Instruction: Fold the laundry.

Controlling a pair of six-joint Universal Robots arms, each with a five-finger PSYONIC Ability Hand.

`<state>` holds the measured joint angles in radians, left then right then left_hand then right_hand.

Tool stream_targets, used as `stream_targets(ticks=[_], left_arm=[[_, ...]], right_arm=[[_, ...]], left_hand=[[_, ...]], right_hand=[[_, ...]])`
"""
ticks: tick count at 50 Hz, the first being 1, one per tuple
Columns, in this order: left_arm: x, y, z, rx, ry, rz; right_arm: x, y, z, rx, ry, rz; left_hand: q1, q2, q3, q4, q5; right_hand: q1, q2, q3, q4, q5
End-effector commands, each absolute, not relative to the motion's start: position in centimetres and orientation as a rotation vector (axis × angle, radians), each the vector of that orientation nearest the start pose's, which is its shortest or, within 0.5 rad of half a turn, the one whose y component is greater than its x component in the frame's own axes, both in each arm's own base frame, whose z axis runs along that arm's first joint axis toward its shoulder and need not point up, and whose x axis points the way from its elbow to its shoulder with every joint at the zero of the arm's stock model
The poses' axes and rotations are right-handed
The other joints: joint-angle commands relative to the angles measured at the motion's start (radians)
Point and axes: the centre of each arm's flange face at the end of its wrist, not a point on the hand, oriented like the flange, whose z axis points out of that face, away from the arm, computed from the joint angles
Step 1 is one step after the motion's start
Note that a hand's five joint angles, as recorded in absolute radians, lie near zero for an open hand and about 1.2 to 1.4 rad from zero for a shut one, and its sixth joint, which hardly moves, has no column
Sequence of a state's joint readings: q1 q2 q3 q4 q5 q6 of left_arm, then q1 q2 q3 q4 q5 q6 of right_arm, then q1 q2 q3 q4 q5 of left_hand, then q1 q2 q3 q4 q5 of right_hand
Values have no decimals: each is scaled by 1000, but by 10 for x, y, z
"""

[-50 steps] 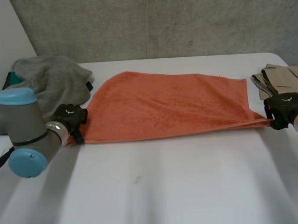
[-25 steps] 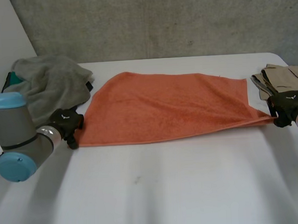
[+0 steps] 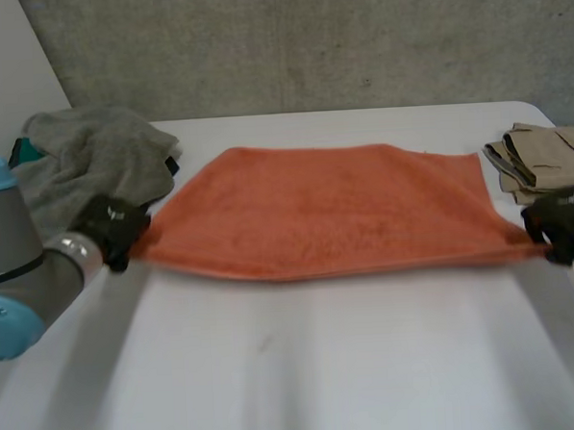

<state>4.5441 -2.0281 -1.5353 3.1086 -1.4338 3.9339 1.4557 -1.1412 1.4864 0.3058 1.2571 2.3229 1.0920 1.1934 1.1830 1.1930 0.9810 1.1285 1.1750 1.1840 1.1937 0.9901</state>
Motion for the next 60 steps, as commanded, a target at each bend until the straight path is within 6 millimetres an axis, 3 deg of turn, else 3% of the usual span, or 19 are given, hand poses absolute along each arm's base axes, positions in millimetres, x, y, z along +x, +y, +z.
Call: stream_targets(ticks=[1,5,10,13,17,18,21,22,25,26,30,33,37,44,48,49,52,53,60], left_arm=[[-173,-259,164,1564,2238,-997],[-178,-249,174,1644,2222,-975],[-200,-258,190,1639,2145,-1130],[-218,-280,208,1578,2036,-1316],[-239,-326,253,1414,1820,-1634],[-248,-341,279,1332,1725,-1780],[-258,-357,327,1180,1575,-2020],[-261,-364,364,1041,1462,-2195],[-262,-369,413,835,1297,-2458],[-259,-372,437,718,1200,-2593],[-255,-378,465,543,1051,-2806],[-256,-385,458,539,1056,-2819],[-253,-395,438,558,1137,-2778],[-247,-411,395,607,1287,-2688],[-242,-419,357,676,1420,-2608],[-241,-422,338,712,1484,-2566],[-239,-424,303,769,1601,-2488],[-237,-424,279,807,1674,-2428],[-221,-406,185,1013,1929,-2100]], right_arm=[[100,-280,186,-1894,2561,-779],[104,-283,187,-1867,2615,-814],[109,-295,195,-1792,2659,-936],[118,-310,197,-1776,2646,-1028],[138,-342,220,-1712,2634,-1334],[141,-360,241,-1605,2649,-1541],[143,-386,281,-1341,2611,-1923],[143,-401,310,-1133,2513,-2176],[140,-417,348,-833,2290,-2474],[137,-422,372,-665,2109,-2632],[130,-426,417,-388,1681,-2876],[128,-424,421,-340,1610,-2915],[134,-419,412,-365,1632,-2891],[149,-419,372,-474,1766,-2721],[157,-422,336,-536,1905,-2576],[159,-422,318,-568,1980,-2502],[162,-422,287,-628,2106,-2380],[164,-421,264,-675,2198,-2285],[170,-400,177,-957,2512,-1859]], left_hand=[[304,203,213,203,241],[304,203,213,203,241],[304,203,213,203,241],[304,203,213,203,241],[304,203,213,203,241],[304,203,213,203,241],[304,203,213,203,241],[304,203,213,203,241],[304,203,213,203,241],[304,203,213,203,241],[304,203,213,203,241],[304,203,213,203,241],[304,203,213,203,241],[304,203,213,203,241],[304,203,213,203,241],[304,203,213,203,241],[304,203,213,203,241],[304,203,213,203,241],[304,203,213,203,241]], right_hand=[[268,221,212,203,232],[268,221,212,203,232],[268,221,212,203,232],[268,221,212,203,232],[268,221,212,203,232],[268,221,212,203,232],[268,221,212,203,232],[268,221,212,203,232],[268,221,212,203,232],[268,221,212,203,232],[268,221,212,203,232],[268,221,212,203,232],[268,221,212,203,232],[268,221,212,203,232],[268,221,212,203,232],[268,221,212,203,232],[268,221,212,203,232],[268,221,212,203,232],[268,221,212,203,232]])
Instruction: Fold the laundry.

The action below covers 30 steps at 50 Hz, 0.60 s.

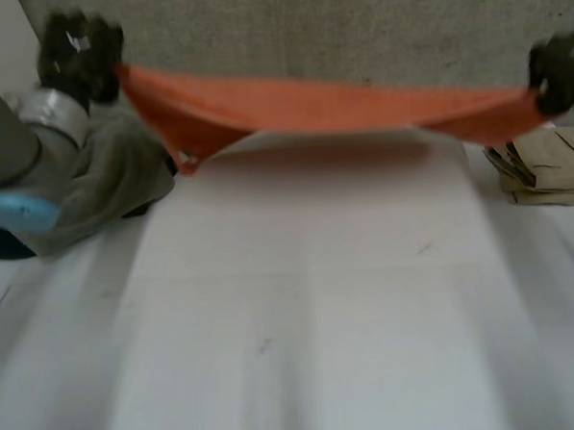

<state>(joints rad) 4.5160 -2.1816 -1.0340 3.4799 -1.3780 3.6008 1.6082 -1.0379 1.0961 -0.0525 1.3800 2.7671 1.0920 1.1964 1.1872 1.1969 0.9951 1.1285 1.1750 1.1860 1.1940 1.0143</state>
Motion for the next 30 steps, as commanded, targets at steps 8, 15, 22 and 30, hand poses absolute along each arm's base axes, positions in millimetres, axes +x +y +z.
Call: stream_targets(ticks=[8,15,22,30], left_arm=[[-201,-334,155,1329,2067,-1628],[-178,-254,159,1539,2215,-1167],[-169,-233,157,1592,2311,-933],[-190,-270,175,1526,2212,-1167]], right_arm=[[156,-362,162,-1161,2677,-1509],[128,-305,189,-1531,2743,-1180],[114,-286,184,-1807,2683,-975],[113,-323,179,-1539,2767,-1226]], left_hand=[[304,200,209,199,227],[304,200,209,199,227],[304,200,209,199,227],[304,200,209,199,227]], right_hand=[[268,221,210,202,207],[268,221,210,202,207],[268,221,210,202,207],[268,221,210,202,207]])
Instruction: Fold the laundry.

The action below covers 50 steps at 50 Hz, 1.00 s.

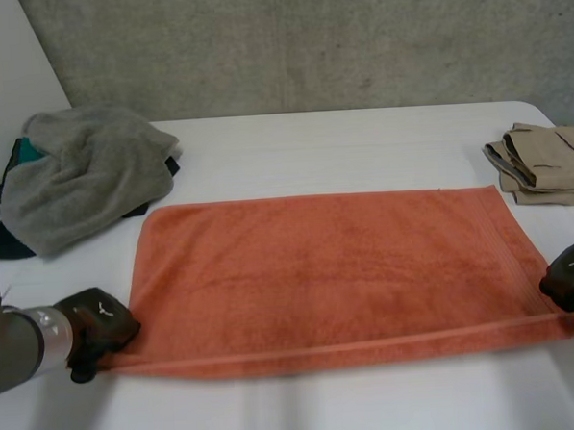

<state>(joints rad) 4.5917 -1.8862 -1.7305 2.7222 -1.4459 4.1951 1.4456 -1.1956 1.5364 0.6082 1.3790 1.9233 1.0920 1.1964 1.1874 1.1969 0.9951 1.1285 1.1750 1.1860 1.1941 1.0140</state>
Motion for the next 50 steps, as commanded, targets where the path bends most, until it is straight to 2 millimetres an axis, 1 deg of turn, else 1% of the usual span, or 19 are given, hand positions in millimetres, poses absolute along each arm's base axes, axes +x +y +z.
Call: stream_targets(ticks=[1,3,4,7,11,12,19,27,33,34,35,36,37,39,42,45,46,47,50], left_arm=[[-192,-275,178,1504,2205,-1201],[-197,-284,184,1471,2185,-1273],[-202,-294,188,1444,2167,-1337],[-210,-310,192,1400,2148,-1424],[-223,-340,188,1325,2132,-1534],[-225,-346,188,1312,2126,-1546],[-239,-383,176,1209,2119,-1577],[-256,-413,173,1126,2035,-1661],[-274,-423,168,1131,1971,-1735],[-275,-424,167,1128,1965,-1741],[-277,-425,167,1125,1958,-1751],[-279,-425,167,1125,1958,-1756],[-280,-425,167,1124,1955,-1759],[-283,-422,170,1115,1952,-1768],[-283,-419,178,1095,1952,-1780],[-278,-415,190,1054,1970,-1789],[-275,-411,199,1032,1979,-1805],[-273,-410,201,1019,1992,-1808],[-267,-400,209,979,2050,-1826]], right_arm=[[113,-327,179,-1503,2773,-1263],[112,-336,180,-1430,2780,-1337],[113,-345,182,-1366,2777,-1412],[116,-357,182,-1279,2753,-1523],[122,-377,180,-1187,2699,-1675],[125,-386,180,-1158,2672,-1740],[146,-422,171,-1124,2531,-2010],[169,-457,156,-1118,2411,-2268],[176,-477,139,-1112,2418,-2327],[176,-479,136,-1114,2425,-2326],[179,-481,130,-1125,2437,-2315],[181,-482,126,-1131,2445,-2307],[183,-481,123,-1146,2452,-2289],[189,-478,116,-1179,2481,-2233],[188,-473,121,-1179,2503,-2192],[183,-463,140,-1119,2525,-2132],[182,-460,145,-1089,2530,-2111],[179,-453,157,-1038,2534,-2082],[176,-438,169,-1022,2541,-1989]], left_hand=[[304,200,209,199,227],[304,200,209,199,227],[304,200,209,199,227],[304,200,209,199,227],[304,200,209,199,227],[304,200,209,199,227],[304,200,209,199,227],[304,200,209,199,227],[304,200,209,199,227],[116,11,20,11,38],[-433,-537,-528,-538,-510],[-735,-839,-830,-840,-812],[-918,-1022,-1013,-1022,-995],[-918,-1022,-1013,-1022,-995],[-918,-1022,-1013,-1022,-995],[-918,-1022,-1013,-1022,-995],[-918,-1022,-1013,-1022,-995],[-918,-1022,-1013,-1022,-995],[-918,-1022,-1013,-1022,-995]], right_hand=[[268,221,210,202,208],[268,221,210,202,208],[268,221,210,202,208],[268,221,210,202,208],[268,221,210,202,208],[268,221,210,202,208],[268,221,210,202,208],[268,221,210,202,208],[268,221,210,202,208],[268,221,210,202,208],[-453,-500,-511,-519,-513],[-853,-899,-911,-919,-913],[-954,-1000,-1011,-1020,-1014],[-954,-1000,-1011,-1020,-1014],[-954,-1000,-1011,-1020,-1014],[-954,-1000,-1011,-1020,-1014],[-954,-1000,-1011,-1020,-1014],[-954,-1000,-1011,-1020,-1014],[-954,-1000,-1011,-1020,-1014]])
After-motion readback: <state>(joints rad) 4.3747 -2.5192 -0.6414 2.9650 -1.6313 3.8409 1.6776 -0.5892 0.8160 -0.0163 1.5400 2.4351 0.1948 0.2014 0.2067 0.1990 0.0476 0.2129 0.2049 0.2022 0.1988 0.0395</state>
